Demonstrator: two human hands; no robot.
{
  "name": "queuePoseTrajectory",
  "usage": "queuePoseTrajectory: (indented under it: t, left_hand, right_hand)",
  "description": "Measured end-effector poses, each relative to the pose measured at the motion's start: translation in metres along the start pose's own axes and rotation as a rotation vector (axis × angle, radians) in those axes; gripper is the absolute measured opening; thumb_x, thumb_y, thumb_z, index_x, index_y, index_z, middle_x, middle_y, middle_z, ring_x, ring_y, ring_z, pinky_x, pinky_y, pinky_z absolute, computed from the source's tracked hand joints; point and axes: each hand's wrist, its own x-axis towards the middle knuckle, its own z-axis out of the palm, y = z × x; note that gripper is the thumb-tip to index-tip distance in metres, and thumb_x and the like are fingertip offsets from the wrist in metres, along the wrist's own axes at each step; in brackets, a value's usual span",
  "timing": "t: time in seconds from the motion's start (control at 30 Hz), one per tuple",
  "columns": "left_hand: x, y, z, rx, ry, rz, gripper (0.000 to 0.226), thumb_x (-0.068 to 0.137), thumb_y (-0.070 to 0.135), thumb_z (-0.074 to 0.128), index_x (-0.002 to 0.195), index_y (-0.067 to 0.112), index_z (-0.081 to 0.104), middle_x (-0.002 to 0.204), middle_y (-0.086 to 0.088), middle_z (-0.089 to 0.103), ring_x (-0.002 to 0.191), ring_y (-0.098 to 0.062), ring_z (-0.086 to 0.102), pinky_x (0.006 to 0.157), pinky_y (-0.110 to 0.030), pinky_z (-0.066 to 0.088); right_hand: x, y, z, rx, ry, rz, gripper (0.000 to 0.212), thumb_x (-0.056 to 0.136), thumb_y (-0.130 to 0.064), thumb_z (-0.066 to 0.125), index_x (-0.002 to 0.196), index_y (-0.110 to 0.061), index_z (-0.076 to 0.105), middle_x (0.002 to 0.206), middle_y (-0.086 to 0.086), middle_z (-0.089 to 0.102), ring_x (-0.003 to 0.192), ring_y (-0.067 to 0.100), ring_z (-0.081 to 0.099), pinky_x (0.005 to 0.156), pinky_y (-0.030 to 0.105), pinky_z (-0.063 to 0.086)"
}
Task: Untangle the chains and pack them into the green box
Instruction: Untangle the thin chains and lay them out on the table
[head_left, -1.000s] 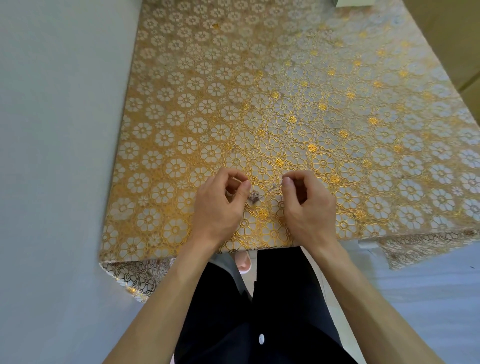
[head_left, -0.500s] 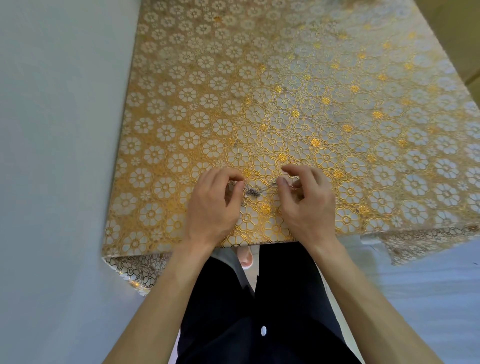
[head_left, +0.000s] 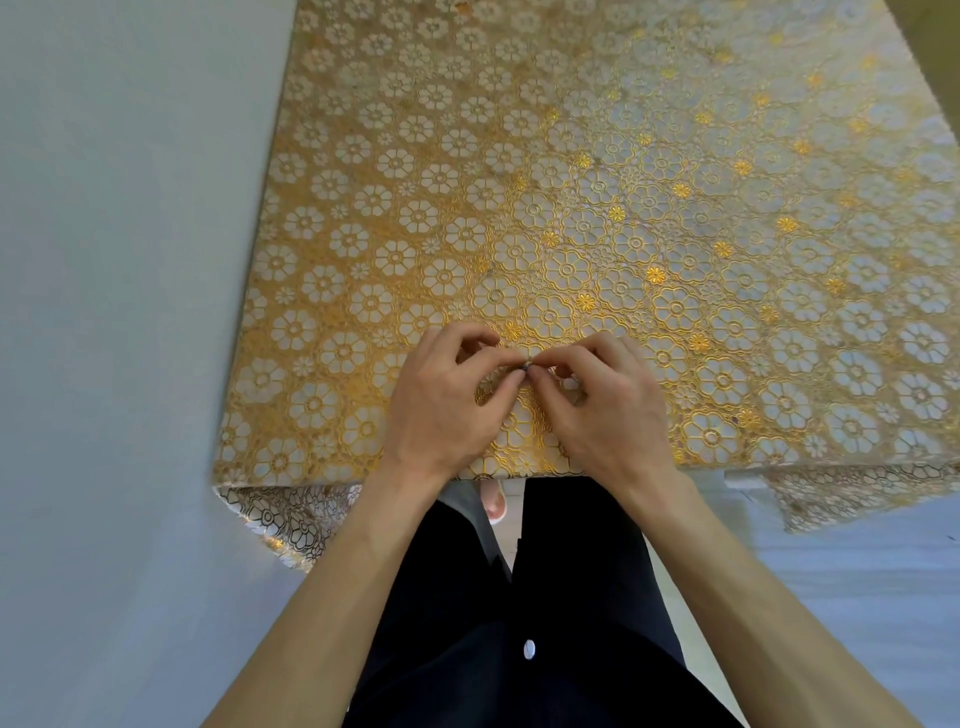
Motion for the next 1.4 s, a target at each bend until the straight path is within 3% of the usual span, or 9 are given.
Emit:
queuePoseTrajectory:
  t: [0.13, 0.4, 0.63, 0.87, 1.0, 1.07, 1.3, 1.4]
  left_hand:
    - [0.0009, -0.0015, 0.0014, 0.009, -0.004, 0.032, 0.017, 0.09, 0.036, 0.072, 0.104, 0.029, 0.079, 0.11, 0.002, 0.064, 0.094, -0.017, 0.058, 0.081, -0.036, 0.051]
    - [0.0015, -0.0009, 0.003, 0.01, 0.011, 0.029, 0.012, 0.089, 0.035, 0.073, 0.097, 0.027, 0.079, 0.109, 0.002, 0.066, 0.091, -0.02, 0.06, 0.079, -0.042, 0.051]
    - [0.001, -0.0008, 0.0033, 0.031, 0.009, 0.025, 0.013, 0.093, 0.033, 0.069, 0.099, 0.023, 0.076, 0.109, 0.002, 0.064, 0.095, -0.019, 0.059, 0.079, -0.041, 0.051]
    - [0.001, -0.0004, 0.0017, -0.003, 0.01, -0.007, 0.011, 0.098, 0.022, 0.062, 0.102, 0.014, 0.068, 0.11, 0.0, 0.066, 0.104, -0.02, 0.059, 0.09, -0.037, 0.047]
    - [0.0009, 0.0015, 0.0006, -0.033, 0.022, -0.032, 0.01, 0.099, 0.019, 0.058, 0.102, 0.012, 0.065, 0.107, 0.001, 0.066, 0.101, -0.019, 0.057, 0.087, -0.035, 0.045]
    - [0.001, 0.0019, -0.0002, -0.053, 0.021, -0.049, 0.009, 0.1, 0.017, 0.056, 0.102, 0.012, 0.063, 0.106, 0.001, 0.066, 0.1, -0.017, 0.056, 0.087, -0.033, 0.044]
    - [0.0002, 0.0027, -0.0016, -0.119, 0.004, -0.111, 0.009, 0.101, 0.016, 0.054, 0.103, 0.012, 0.061, 0.104, 0.003, 0.065, 0.098, -0.014, 0.054, 0.086, -0.034, 0.045]
    - [0.0003, 0.0024, -0.0015, -0.142, 0.002, -0.136, 0.008, 0.102, 0.017, 0.053, 0.104, 0.014, 0.06, 0.103, 0.004, 0.064, 0.098, -0.013, 0.054, 0.085, -0.037, 0.047]
  right_hand:
    - [-0.0003, 0.0003, -0.0011, -0.01, -0.048, 0.003, 0.013, 0.091, -0.029, 0.07, 0.094, -0.016, 0.074, 0.09, 0.0, 0.063, 0.086, 0.022, 0.057, 0.073, 0.032, 0.048]
    - [-0.0009, -0.0001, 0.0006, -0.05, -0.076, -0.004, 0.017, 0.094, -0.029, 0.064, 0.095, -0.014, 0.07, 0.093, 0.003, 0.061, 0.086, 0.026, 0.059, 0.078, 0.039, 0.048]
    - [-0.0026, -0.0012, -0.0028, 0.065, -0.07, 0.064, 0.014, 0.096, -0.027, 0.061, 0.097, -0.013, 0.066, 0.096, 0.001, 0.058, 0.085, 0.021, 0.058, 0.071, 0.038, 0.05]
    - [-0.0026, -0.0004, -0.0041, 0.105, -0.085, 0.138, 0.014, 0.098, -0.027, 0.059, 0.098, -0.014, 0.065, 0.099, -0.001, 0.059, 0.084, 0.015, 0.057, 0.072, 0.028, 0.047]
    - [-0.0018, -0.0014, -0.0054, 0.123, -0.061, 0.17, 0.013, 0.098, -0.023, 0.061, 0.098, -0.012, 0.066, 0.098, 0.0, 0.059, 0.08, 0.002, 0.049, 0.072, 0.006, 0.037]
    - [-0.0014, -0.0021, -0.0065, 0.139, -0.051, 0.179, 0.012, 0.098, -0.021, 0.061, 0.097, -0.011, 0.066, 0.098, 0.0, 0.058, 0.08, 0.0, 0.046, 0.072, 0.002, 0.034]
    - [-0.0024, -0.0007, -0.0053, 0.152, -0.051, 0.193, 0.018, 0.099, -0.029, 0.056, 0.099, -0.014, 0.064, 0.098, -0.003, 0.057, 0.083, 0.008, 0.051, 0.069, 0.023, 0.04]
    - [-0.0024, -0.0004, -0.005, 0.162, -0.042, 0.198, 0.018, 0.099, -0.029, 0.055, 0.099, -0.013, 0.064, 0.098, -0.008, 0.054, 0.083, 0.006, 0.049, 0.07, 0.023, 0.04]
